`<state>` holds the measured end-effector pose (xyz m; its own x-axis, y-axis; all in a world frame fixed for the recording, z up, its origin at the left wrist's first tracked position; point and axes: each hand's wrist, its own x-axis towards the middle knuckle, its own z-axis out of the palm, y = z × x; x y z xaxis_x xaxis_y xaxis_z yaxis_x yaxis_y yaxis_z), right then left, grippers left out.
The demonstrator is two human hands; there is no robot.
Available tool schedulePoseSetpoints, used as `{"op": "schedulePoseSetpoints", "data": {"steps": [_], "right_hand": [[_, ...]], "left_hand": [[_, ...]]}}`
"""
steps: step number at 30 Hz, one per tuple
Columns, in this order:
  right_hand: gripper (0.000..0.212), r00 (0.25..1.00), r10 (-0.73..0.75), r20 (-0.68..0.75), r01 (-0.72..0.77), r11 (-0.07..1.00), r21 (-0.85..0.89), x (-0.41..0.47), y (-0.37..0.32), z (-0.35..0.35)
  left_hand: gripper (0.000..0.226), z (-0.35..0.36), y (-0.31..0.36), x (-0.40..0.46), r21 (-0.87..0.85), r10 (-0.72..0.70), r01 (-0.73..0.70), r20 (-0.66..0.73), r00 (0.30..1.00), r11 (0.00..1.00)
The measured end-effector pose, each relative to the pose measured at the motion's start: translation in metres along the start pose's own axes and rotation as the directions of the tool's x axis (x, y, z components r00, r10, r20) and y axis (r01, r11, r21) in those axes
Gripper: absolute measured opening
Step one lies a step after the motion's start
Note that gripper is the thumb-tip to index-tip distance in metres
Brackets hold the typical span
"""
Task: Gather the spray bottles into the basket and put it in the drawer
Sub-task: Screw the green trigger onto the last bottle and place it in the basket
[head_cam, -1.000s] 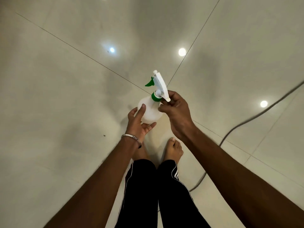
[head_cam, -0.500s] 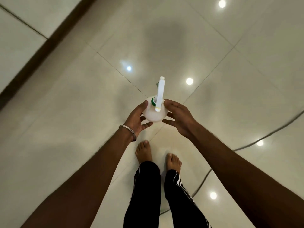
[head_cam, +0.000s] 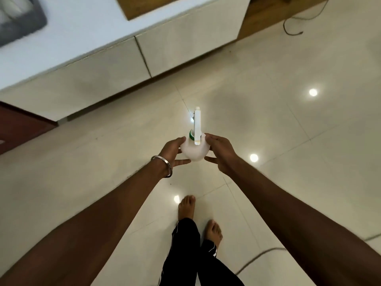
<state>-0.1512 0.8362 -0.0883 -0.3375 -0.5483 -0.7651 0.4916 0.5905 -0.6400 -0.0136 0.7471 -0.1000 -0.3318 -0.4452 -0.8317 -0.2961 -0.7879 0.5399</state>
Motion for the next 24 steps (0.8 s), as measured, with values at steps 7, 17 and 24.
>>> {"op": "schedulePoseSetpoints", "data": {"steps": [7, 17, 24], "right_hand": [[0.029, 0.994, -0.052, 0.099, 0.059, 0.996, -0.073, -0.076, -0.069, 0.065], [0.031, 0.968, -0.103, 0.231, 0.152, 0.967, -0.206, -0.196, -0.15, 0.121], [0.025, 0.97, -0.085, 0.227, 0.147, 0.952, -0.269, -0.265, -0.177, 0.17]], "left_hand": [[0.03, -0.037, 0.064, -0.096, 0.018, 0.088, -0.087, -0.113, 0.99, 0.996], [0.039, -0.058, 0.129, -0.238, -0.041, 0.151, -0.166, -0.246, 0.957, 0.985], [0.028, -0.089, 0.148, -0.319, -0.091, 0.155, -0.186, -0.271, 0.95, 0.978]]}}
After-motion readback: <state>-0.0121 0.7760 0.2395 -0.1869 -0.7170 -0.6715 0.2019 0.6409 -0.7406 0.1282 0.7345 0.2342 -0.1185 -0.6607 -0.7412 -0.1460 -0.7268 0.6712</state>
